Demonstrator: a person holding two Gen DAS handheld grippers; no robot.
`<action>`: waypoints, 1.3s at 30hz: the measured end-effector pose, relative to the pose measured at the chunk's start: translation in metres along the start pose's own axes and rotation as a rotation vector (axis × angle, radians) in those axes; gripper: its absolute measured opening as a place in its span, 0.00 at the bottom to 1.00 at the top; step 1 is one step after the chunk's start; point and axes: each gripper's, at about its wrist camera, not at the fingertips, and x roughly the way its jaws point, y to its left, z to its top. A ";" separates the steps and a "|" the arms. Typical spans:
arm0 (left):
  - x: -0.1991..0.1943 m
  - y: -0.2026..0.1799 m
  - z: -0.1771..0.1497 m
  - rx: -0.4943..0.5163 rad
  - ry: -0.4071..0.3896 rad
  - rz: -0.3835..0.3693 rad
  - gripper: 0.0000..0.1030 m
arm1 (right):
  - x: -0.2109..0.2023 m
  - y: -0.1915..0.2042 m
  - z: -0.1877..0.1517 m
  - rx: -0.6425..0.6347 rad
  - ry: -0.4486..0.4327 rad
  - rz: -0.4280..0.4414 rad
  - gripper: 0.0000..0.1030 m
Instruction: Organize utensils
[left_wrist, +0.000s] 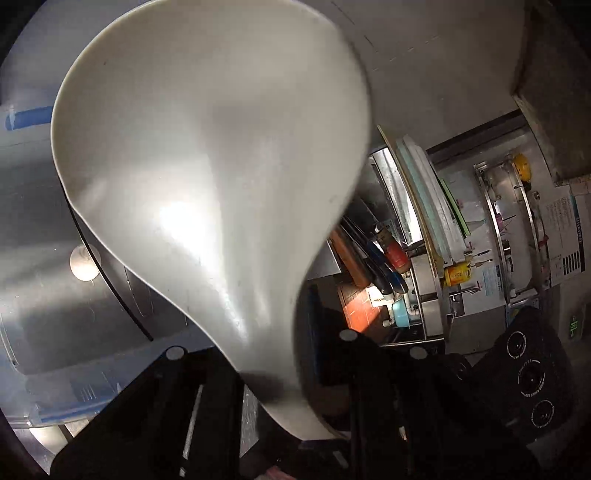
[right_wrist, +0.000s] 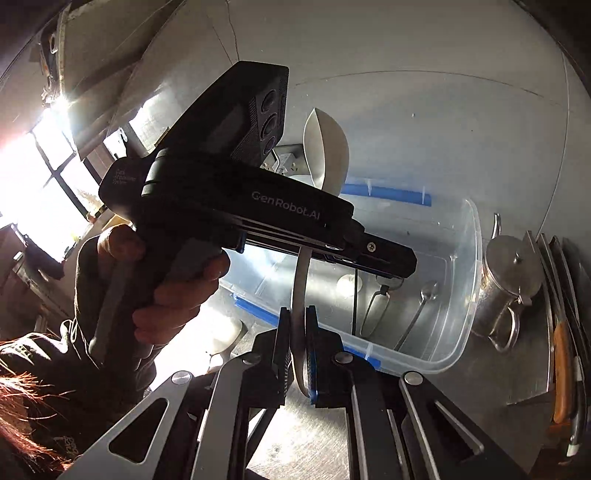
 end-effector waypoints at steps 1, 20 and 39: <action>0.006 0.018 0.010 -0.041 0.018 0.015 0.12 | 0.016 -0.010 0.008 0.020 0.024 0.009 0.09; 0.104 0.166 0.041 -0.395 0.302 0.320 0.86 | 0.183 -0.086 0.022 0.297 0.382 0.008 0.10; -0.131 0.091 -0.125 -0.169 -0.207 0.059 0.87 | 0.064 0.086 -0.095 -0.063 0.281 0.039 0.55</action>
